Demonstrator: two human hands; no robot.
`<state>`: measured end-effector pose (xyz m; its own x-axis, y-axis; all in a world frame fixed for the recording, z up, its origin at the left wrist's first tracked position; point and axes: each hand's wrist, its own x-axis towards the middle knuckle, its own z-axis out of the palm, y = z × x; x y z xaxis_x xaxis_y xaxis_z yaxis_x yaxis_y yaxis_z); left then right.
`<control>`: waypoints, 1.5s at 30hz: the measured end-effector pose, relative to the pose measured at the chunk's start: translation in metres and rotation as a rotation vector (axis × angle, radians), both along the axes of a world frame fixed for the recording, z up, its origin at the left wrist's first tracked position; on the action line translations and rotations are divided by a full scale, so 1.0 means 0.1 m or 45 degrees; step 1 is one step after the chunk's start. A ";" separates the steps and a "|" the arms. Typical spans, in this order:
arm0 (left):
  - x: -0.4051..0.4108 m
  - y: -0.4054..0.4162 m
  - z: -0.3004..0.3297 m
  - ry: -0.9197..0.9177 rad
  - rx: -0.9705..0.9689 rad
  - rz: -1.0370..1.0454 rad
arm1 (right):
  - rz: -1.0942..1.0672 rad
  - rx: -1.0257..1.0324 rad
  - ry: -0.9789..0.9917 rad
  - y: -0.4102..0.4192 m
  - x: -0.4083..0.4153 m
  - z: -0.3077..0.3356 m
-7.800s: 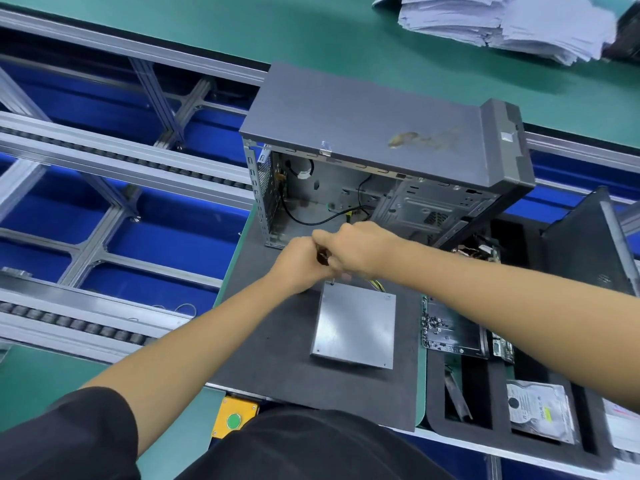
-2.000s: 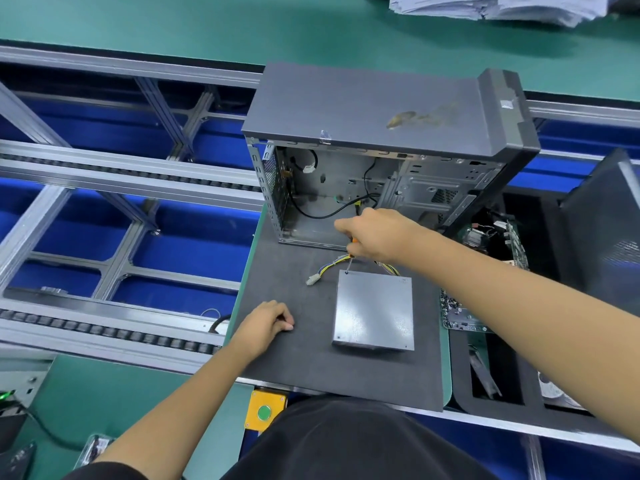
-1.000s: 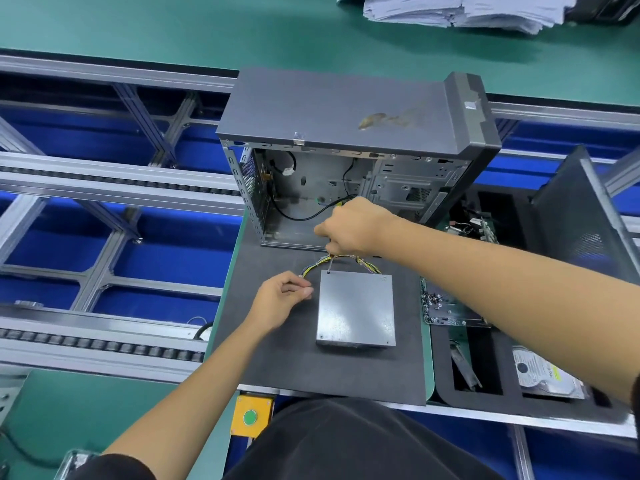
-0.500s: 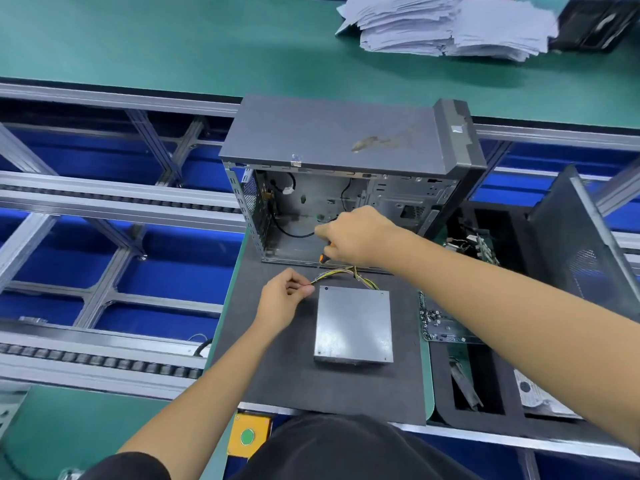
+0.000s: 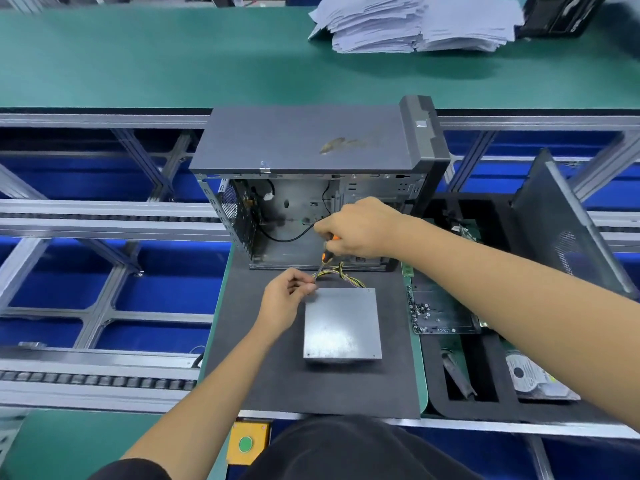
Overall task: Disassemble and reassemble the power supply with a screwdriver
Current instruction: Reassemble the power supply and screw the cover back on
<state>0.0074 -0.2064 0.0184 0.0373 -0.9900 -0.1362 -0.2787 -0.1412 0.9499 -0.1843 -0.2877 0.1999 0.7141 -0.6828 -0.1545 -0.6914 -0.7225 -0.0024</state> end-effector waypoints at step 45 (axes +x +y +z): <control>-0.95 -0.53 0.16 -0.767 0.085 -0.643 | 0.112 -0.193 0.280 0.09 -0.74 -0.21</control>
